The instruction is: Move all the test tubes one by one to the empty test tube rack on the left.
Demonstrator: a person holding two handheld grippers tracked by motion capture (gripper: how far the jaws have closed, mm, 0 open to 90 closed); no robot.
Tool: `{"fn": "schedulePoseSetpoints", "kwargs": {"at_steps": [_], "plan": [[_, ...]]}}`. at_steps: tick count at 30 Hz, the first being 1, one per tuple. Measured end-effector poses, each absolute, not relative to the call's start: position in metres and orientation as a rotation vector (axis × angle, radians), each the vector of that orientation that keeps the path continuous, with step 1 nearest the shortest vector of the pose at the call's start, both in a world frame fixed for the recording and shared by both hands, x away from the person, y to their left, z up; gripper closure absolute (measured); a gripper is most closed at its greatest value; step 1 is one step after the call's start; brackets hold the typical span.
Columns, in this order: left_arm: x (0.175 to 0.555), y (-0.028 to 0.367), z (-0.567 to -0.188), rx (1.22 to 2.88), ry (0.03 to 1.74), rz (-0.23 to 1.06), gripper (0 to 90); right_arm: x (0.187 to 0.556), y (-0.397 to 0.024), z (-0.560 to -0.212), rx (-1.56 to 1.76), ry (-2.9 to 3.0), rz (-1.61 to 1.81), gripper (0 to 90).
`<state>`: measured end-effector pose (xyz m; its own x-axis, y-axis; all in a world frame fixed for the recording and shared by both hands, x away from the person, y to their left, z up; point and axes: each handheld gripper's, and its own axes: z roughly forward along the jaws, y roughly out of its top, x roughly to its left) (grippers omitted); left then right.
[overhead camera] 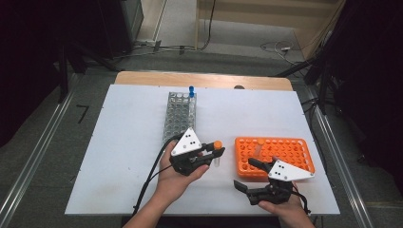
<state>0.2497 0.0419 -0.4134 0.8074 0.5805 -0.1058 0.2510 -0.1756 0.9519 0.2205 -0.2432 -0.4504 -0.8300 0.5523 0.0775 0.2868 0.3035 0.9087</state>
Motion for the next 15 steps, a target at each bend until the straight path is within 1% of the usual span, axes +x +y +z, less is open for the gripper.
{"fn": "schedulePoseSetpoints", "kwargs": {"at_steps": [15], "plan": [[0.278,0.068,-0.408,1.717,0.722,0.414,75.3,0.229,-0.273,-0.450,0.820,2.281,1.515,6.2]]}}
